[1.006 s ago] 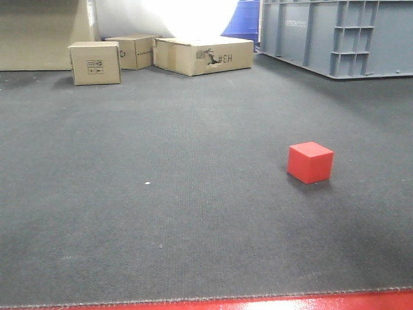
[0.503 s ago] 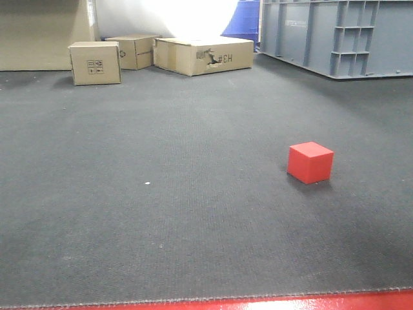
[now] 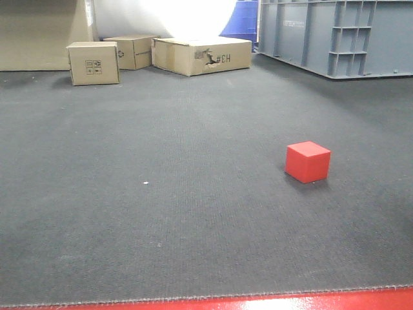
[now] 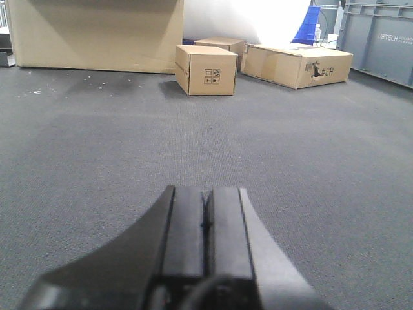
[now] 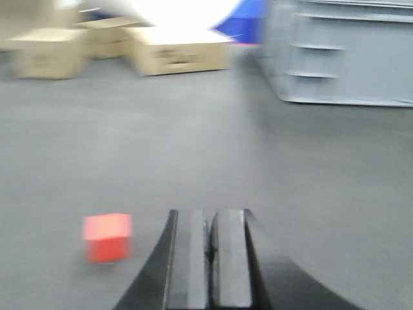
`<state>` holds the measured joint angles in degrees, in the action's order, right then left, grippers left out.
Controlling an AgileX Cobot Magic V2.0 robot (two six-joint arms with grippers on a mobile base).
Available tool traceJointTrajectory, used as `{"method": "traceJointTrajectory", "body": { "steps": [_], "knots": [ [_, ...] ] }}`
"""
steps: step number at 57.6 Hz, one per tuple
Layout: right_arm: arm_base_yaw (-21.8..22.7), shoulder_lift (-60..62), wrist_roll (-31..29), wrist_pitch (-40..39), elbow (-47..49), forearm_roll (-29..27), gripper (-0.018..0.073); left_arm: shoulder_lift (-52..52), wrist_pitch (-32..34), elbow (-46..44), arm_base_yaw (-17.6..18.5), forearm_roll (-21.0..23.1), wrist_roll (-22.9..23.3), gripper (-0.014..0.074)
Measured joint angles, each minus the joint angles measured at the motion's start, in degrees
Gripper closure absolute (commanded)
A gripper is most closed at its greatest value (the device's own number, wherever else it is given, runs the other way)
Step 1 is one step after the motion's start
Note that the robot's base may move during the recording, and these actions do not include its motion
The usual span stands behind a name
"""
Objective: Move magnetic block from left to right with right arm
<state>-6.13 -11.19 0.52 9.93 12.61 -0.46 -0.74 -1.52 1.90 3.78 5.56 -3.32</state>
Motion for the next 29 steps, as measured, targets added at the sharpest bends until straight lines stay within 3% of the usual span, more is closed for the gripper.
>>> {"method": "traceJointTrajectory", "body": {
  "steps": [6, 14, 29],
  "knots": [
    [3.3, 4.4, 0.0, -4.1, -6.4, 0.0, 0.0502, 0.0, 0.0, 0.0, 0.0, 0.0, 0.0, 0.0722],
    [4.0, 9.3, 0.0, -9.3, -13.5, 0.0, 0.0502, 0.0, 0.0, 0.0, 0.0, 0.0, 0.0, 0.0722],
    [4.0, 11.8, 0.0, -9.3, -14.3, 0.0, 0.0502, 0.0, 0.0, 0.0, 0.0, 0.0, 0.0, 0.0722]
  ]
}}
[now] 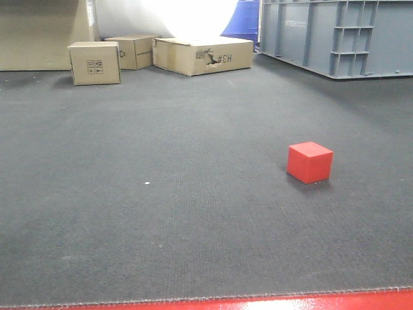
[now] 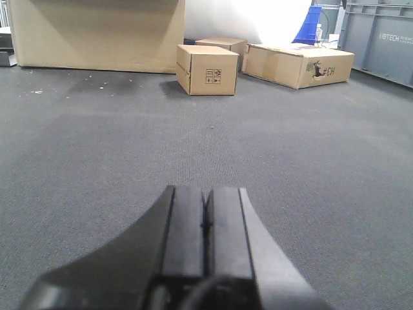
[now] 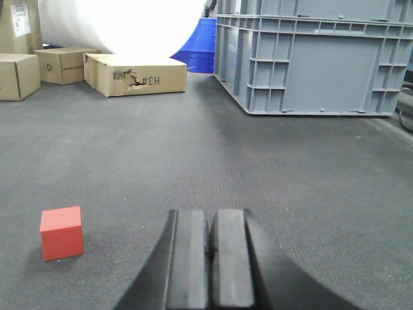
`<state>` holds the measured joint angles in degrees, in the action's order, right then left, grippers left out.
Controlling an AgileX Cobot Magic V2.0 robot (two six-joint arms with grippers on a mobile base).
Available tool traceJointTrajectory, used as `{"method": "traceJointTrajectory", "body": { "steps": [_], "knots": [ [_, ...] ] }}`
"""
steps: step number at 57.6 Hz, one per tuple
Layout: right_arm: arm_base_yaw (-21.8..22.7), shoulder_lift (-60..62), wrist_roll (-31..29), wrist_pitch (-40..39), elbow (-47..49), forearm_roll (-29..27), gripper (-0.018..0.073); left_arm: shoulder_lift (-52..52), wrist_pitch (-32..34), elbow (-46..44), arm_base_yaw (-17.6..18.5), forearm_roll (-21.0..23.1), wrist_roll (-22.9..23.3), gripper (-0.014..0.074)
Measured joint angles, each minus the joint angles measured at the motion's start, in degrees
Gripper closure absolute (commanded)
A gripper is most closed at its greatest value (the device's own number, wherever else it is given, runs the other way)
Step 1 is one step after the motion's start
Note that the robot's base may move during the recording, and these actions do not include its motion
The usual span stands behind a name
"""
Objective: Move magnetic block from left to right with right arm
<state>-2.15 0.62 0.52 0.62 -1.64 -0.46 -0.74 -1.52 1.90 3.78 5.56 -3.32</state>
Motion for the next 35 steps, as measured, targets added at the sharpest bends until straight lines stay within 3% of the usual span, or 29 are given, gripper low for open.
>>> {"method": "traceJointTrajectory", "body": {
  "steps": [35],
  "knots": [
    [0.0, 0.0, 0.0, 0.0, 0.0, 0.0, 0.0502, 0.0, 0.0, 0.0, 0.0, 0.0, 0.0, 0.0722]
  ]
}}
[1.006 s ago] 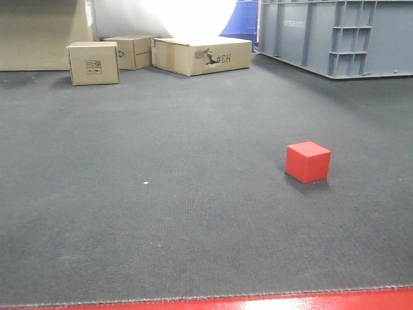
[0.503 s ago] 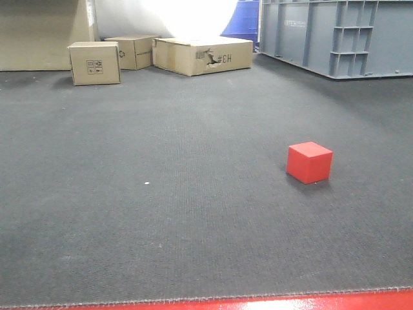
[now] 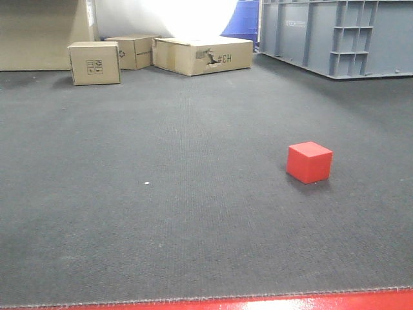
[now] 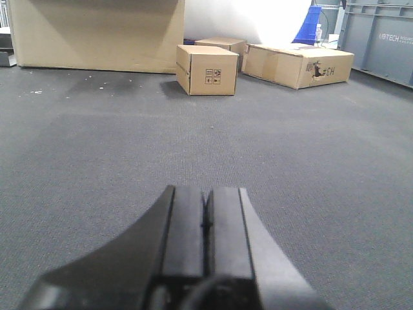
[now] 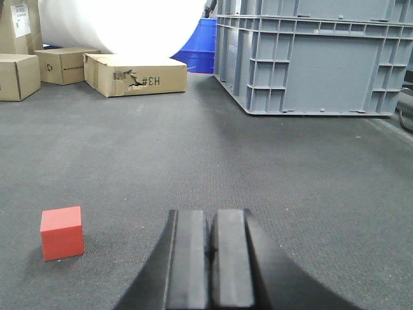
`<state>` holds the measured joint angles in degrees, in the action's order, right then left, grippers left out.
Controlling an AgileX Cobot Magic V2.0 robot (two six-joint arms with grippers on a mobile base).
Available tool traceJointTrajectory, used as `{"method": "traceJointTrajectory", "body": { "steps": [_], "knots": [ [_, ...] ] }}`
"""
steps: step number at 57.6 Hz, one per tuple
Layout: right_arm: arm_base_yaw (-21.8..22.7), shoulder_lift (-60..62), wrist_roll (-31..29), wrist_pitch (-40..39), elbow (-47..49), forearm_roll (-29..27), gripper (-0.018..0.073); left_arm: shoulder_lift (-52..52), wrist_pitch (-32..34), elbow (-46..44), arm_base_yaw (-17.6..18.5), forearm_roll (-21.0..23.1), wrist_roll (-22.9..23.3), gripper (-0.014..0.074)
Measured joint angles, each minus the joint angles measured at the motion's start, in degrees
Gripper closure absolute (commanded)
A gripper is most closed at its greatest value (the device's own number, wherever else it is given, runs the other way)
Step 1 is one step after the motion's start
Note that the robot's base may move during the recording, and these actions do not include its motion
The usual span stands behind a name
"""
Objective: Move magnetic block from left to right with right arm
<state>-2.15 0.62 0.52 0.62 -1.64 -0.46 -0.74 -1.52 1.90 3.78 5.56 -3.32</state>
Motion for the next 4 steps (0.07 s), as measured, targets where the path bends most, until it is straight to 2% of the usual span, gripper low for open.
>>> {"method": "traceJointTrajectory", "body": {
  "steps": [4],
  "knots": [
    [0.0, 0.0, 0.0, 0.0, 0.0, 0.0, 0.0502, 0.0, 0.0, 0.0, 0.0, 0.0, 0.0, 0.0722]
  ]
}}
